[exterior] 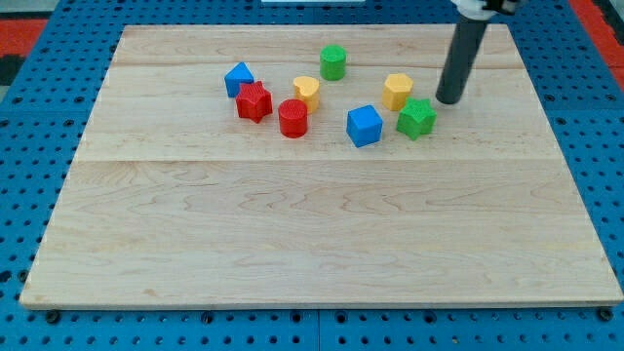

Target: Put the yellow hexagon top of the blue cube

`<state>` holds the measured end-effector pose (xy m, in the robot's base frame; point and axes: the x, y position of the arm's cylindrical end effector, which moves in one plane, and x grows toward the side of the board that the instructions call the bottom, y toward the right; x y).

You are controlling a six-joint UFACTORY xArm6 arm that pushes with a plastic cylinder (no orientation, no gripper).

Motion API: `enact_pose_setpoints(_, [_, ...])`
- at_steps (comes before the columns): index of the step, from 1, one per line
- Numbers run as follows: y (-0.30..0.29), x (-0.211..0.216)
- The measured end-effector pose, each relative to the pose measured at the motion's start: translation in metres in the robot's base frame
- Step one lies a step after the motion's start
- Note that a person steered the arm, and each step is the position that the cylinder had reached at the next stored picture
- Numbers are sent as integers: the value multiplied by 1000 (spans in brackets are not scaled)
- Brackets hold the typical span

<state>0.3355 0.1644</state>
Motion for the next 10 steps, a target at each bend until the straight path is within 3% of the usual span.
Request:
enact_pose_setpoints(2, [-20, -57])
enact_pose_setpoints(3, [-56, -110])
enact_pose_setpoints(4, [-110, -115])
enact_pose_setpoints(5, [-128, -69])
enact_pose_setpoints(6, [-127, -53])
enact_pose_setpoints(7, [-53, -32])
enact_pose_setpoints(8, [-31, 30])
enact_pose_setpoints(9, [-28, 21])
enact_pose_setpoints(10, [29, 28])
